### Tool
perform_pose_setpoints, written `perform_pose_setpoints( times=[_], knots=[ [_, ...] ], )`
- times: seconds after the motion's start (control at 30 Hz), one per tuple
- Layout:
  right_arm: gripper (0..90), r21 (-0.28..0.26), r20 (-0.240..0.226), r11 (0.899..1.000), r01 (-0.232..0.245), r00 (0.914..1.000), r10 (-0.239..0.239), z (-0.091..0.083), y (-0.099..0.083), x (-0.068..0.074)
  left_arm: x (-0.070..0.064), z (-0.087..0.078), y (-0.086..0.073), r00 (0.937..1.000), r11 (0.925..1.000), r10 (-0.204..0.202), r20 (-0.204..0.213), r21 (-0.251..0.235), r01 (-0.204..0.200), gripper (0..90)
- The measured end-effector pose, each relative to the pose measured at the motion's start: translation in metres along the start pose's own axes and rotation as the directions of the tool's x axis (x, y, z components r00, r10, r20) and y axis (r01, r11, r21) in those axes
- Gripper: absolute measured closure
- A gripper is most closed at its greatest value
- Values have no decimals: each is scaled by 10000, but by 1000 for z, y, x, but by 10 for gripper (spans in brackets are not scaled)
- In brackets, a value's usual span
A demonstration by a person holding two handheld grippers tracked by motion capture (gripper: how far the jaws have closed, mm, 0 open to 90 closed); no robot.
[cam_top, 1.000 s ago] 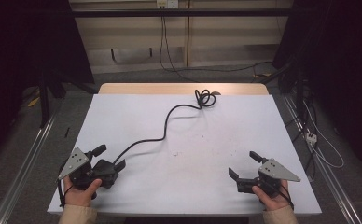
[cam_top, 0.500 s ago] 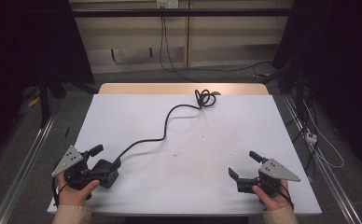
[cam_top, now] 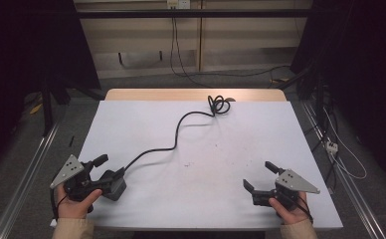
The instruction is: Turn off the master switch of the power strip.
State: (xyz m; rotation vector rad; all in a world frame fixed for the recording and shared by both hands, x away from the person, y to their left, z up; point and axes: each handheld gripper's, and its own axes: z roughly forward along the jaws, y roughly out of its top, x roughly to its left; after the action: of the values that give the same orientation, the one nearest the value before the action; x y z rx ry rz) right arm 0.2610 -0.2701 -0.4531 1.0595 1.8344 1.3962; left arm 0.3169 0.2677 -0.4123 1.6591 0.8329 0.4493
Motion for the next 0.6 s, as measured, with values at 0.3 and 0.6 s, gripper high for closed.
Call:
perform_pose_setpoints(
  times=[0.3, 0.6],
  knots=[
    [24, -15, -1, 10000, 0, 10000, 0, 0, 0, 0, 4, -5, 1, 9997, 9999, 147, -204, 76, -145, 329],
    [26, -21, -11, 10000, -1, 10000, 1, -1, 0, -1, 10, -8, 0, 9987, 9990, 431, -257, 160, -426, 436]
  ],
)
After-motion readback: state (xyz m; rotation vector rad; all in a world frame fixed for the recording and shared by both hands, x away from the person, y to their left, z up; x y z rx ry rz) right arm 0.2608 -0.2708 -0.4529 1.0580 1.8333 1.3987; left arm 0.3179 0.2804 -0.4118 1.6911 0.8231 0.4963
